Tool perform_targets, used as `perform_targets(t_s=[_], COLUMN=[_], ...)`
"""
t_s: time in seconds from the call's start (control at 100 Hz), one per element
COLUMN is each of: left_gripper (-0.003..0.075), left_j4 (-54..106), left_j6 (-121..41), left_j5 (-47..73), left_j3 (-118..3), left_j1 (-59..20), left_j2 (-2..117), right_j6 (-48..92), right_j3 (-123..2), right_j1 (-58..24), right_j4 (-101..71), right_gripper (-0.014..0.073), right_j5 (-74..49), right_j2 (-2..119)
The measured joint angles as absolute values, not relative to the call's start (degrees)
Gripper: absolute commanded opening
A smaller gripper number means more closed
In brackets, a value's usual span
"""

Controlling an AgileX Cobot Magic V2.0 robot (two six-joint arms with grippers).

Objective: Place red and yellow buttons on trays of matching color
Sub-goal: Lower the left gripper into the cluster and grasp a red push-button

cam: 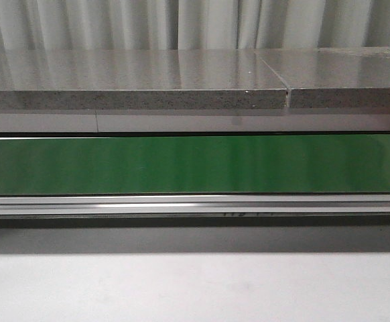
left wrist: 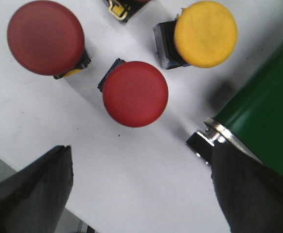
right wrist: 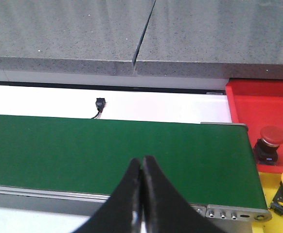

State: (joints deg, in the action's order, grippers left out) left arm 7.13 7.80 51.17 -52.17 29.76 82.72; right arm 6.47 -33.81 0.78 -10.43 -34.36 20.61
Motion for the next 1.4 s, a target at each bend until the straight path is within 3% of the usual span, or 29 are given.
perform_targets(t_s=[0.69, 0.76, 0.87, 1.01, 1.4], left_gripper=[0.054, 0.0497, 0.0337, 0.0203, 0.0185], left_j4=[6.1, 6.1, 6.1, 6.0, 5.3], left_j6=[7.8, 7.8, 7.8, 7.8, 6.9], left_j5=[47.2, 47.0, 46.4, 46.0, 48.7], left_j3=[-55.3, -55.3, -55.3, -55.3, -55.3], left_j1=[29.9, 29.9, 29.9, 29.9, 29.4], left_j2=[93.4, 93.7, 93.7, 93.7, 87.7], right_j6=[6.6, 6.6, 6.6, 6.6, 6.6], right_j3=[-33.8, -33.8, -33.8, -33.8, -33.8], right_j1=[0.8, 0.8, 0.8, 0.8, 0.8], right_j4=[-10.4, -10.4, -10.4, -10.4, -10.4], right_gripper=[-0.0121, -0.0121, -0.0121, -0.0121, -0.0121], right_j5=[-34.4, -34.4, -34.4, -34.4, -34.4], right_j2=[20.6, 20.6, 20.6, 20.6, 20.6])
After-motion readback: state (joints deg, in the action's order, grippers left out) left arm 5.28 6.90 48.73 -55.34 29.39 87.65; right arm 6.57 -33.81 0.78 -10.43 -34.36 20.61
